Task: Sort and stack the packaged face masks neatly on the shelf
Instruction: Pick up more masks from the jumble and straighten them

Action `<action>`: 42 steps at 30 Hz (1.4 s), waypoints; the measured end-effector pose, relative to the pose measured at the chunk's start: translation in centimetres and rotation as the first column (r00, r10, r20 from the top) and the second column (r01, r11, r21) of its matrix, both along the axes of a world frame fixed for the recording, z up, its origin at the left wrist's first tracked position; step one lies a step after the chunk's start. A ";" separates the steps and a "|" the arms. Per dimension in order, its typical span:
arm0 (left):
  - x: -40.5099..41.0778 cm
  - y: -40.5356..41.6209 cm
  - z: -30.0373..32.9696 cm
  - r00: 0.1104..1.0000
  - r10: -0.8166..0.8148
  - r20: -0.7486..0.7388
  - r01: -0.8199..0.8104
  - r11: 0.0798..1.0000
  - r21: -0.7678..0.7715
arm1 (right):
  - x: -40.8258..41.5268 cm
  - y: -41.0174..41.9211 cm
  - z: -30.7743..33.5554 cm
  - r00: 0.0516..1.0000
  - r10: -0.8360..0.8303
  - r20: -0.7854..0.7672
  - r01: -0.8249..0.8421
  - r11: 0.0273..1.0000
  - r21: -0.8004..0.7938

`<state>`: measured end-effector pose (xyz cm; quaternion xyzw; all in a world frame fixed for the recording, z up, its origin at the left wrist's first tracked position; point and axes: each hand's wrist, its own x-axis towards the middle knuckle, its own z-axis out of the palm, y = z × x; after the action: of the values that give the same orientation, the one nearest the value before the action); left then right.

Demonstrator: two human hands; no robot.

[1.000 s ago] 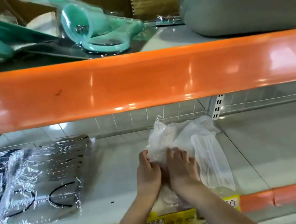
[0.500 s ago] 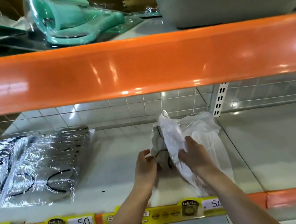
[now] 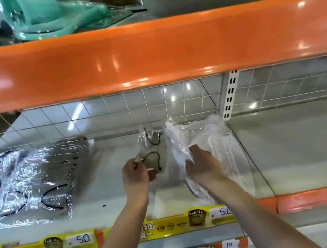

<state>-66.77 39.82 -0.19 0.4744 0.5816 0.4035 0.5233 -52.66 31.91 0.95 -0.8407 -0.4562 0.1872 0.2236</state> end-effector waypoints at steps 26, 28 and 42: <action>-7.9 -1.1 0.9 0.933 -0.084 0.350 0.076 0.996 0.035 | -9.9 3.9 -0.5 0.755 0.155 -0.638 0.189 0.879 0.438; -9.8 0.2 0.7 0.930 -0.016 0.366 0.009 1.000 0.021 | -10.9 4.4 -1.1 0.778 0.217 -0.590 0.101 0.883 0.458; -25.5 10.2 2.9 0.650 -0.539 -0.536 0.560 0.816 -0.141 | -17.5 9.1 -3.9 0.690 0.220 0.690 -0.648 0.612 0.453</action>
<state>-92.27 50.06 2.76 0.7332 0.5284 0.0819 0.4202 -70.13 41.00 -3.00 -0.5705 -0.7356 -0.1991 0.3061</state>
